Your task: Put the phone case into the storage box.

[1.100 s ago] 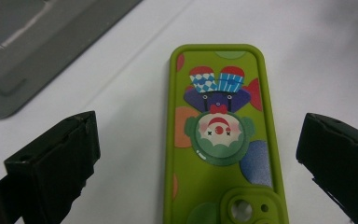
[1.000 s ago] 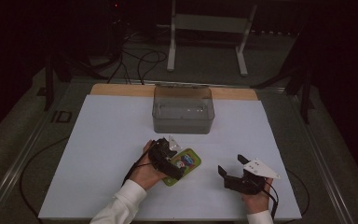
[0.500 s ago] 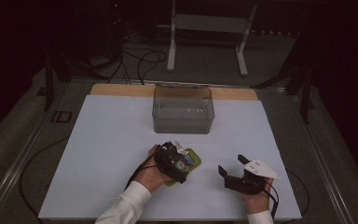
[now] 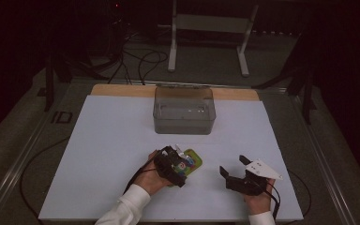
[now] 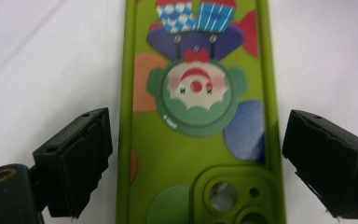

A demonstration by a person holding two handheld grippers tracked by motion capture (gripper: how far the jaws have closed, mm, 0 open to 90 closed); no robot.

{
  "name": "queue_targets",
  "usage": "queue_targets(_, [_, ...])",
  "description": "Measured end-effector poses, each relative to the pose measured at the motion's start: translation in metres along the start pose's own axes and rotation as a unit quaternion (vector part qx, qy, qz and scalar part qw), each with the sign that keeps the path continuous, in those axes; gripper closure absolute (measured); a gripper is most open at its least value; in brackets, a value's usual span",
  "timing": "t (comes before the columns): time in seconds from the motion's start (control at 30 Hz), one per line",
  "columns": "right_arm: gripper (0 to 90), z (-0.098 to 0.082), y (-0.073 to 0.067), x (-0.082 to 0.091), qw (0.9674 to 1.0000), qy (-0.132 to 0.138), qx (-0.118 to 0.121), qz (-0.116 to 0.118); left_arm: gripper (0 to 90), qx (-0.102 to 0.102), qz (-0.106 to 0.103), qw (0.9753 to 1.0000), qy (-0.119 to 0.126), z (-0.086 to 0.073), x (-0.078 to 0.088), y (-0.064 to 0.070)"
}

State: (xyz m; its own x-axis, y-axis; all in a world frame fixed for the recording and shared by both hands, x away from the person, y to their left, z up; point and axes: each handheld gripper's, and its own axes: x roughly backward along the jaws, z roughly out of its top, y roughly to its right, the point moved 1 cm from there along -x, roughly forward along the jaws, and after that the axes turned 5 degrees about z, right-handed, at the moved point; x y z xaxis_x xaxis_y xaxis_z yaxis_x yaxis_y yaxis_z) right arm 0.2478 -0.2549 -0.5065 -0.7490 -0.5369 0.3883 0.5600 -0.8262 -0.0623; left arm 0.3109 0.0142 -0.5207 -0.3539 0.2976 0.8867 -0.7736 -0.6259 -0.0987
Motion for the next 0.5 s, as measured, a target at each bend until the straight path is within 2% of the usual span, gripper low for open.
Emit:
queue_targets(0.17, [11.8,0.0,0.0001,-0.0002,1.0,0.0,0.0,0.0,10.8,0.008,-0.008,0.9999,-0.011,-0.0021,-0.0036,-0.0013])
queue_targets(0.33, [11.8,-0.0001,-0.0001,-0.0007,1.0,0.0,0.001,0.001,11.1,0.009,-0.01,0.9993,-0.035,0.003,-0.0045,-0.0014])
queue_targets(0.5, [11.8,0.0,0.0002,-0.0007,1.0,-0.001,-0.002,0.002,14.9,0.006,-0.013,0.9993,-0.036,0.0035,-0.0034,-0.0031])
